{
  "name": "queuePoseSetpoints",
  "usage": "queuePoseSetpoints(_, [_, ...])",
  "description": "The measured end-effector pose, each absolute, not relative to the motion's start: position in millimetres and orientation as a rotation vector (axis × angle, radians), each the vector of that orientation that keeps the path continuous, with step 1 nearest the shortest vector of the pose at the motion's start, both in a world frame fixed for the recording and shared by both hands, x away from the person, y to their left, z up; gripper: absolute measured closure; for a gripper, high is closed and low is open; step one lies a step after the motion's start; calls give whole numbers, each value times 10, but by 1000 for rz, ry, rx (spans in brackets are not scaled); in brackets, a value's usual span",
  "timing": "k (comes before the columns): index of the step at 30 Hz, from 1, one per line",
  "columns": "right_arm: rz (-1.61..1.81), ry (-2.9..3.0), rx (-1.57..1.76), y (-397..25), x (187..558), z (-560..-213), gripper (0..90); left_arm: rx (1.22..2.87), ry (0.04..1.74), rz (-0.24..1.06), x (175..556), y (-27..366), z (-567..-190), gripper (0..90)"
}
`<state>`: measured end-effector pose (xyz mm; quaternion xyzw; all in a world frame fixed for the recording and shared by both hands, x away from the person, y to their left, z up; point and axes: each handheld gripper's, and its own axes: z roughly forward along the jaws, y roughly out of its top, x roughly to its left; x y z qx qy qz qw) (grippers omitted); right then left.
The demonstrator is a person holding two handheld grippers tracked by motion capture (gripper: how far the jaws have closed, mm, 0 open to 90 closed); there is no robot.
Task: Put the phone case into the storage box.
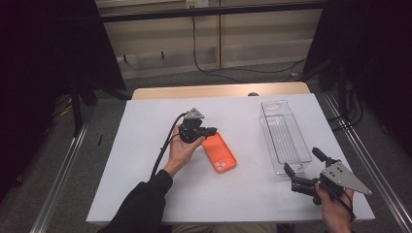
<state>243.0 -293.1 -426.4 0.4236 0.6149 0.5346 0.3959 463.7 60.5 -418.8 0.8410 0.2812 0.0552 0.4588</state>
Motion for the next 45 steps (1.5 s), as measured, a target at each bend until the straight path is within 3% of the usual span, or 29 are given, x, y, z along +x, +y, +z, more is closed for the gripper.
queuePoseSetpoints(31, [1354, 1563, 1072, -2937, 2437, -4271, 0, 2209, 696, 165, 4948, 171, -4346, 900])
queuePoseSetpoints(45, [1356, 1562, 1074, -2940, 2433, -4269, 0, 2266, 706, 163, 4977, 151, -4473, 900])
